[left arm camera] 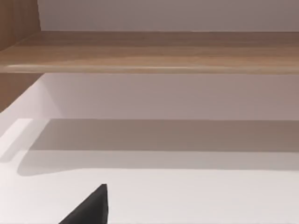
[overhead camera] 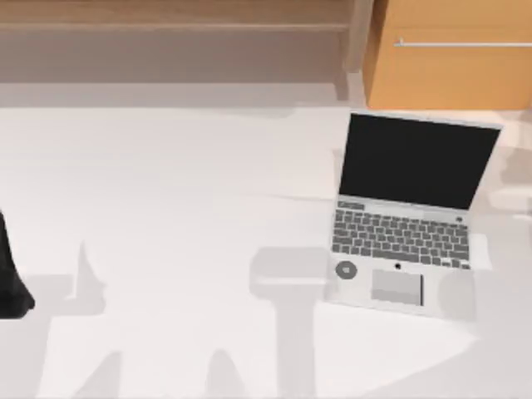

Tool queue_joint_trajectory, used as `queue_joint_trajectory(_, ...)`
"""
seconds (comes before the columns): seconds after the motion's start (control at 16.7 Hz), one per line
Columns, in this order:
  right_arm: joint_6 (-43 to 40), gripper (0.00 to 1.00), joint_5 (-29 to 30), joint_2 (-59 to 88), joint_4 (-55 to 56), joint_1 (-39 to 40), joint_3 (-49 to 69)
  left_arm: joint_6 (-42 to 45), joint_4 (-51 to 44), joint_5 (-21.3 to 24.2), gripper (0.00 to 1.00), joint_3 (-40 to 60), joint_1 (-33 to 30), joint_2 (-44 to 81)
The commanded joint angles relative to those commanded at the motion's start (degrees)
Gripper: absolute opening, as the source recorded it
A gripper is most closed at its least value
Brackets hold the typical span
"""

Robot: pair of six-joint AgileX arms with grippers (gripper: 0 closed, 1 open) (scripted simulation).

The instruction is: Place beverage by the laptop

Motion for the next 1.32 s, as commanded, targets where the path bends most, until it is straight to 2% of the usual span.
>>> queue_joint_trajectory(0.72,0.32,0.00,0.38,-4.71,-2.07,0.38,1.35,0.00,0.00,0.00,1.00,0.00,0.00,0.00)
queue_joint_trajectory(1.32,2.16,0.00,6.52,-20.55,-9.46,6.11,-2.53,0.00,0.00,0.00,1.00,0.00,0.00,0.00)
